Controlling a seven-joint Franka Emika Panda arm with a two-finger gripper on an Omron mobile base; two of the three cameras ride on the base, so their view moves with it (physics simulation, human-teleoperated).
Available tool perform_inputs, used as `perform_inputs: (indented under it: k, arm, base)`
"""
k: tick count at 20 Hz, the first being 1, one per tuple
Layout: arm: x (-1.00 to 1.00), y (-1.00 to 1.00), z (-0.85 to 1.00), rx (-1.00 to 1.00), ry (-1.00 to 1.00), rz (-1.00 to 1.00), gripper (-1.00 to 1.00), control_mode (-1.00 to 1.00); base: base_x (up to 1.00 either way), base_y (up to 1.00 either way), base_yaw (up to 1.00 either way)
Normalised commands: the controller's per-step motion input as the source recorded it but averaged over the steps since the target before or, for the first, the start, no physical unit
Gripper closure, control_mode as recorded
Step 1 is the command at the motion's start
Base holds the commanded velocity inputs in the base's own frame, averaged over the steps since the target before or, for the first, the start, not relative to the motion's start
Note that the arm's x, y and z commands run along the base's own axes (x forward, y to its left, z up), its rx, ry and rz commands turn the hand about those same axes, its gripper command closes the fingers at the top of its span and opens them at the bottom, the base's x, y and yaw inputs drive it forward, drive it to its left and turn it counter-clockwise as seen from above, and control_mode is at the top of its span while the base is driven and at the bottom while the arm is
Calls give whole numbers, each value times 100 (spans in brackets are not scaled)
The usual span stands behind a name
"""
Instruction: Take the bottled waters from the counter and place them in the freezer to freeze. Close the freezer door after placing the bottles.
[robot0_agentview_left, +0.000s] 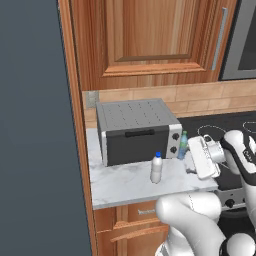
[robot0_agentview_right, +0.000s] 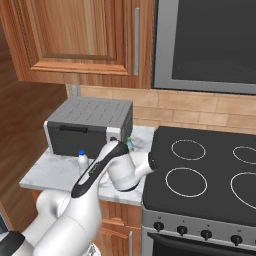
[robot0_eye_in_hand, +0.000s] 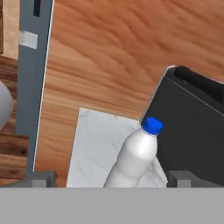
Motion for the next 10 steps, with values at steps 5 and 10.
perform_inputs:
  k: [5, 10]
  arm:
    - [0, 1, -46, 17, 0, 0, -100, -100]
    - [15, 2, -26, 15, 0, 0, -100, -100]
  base:
    - [0, 0, 0]
    - [0, 0, 0]
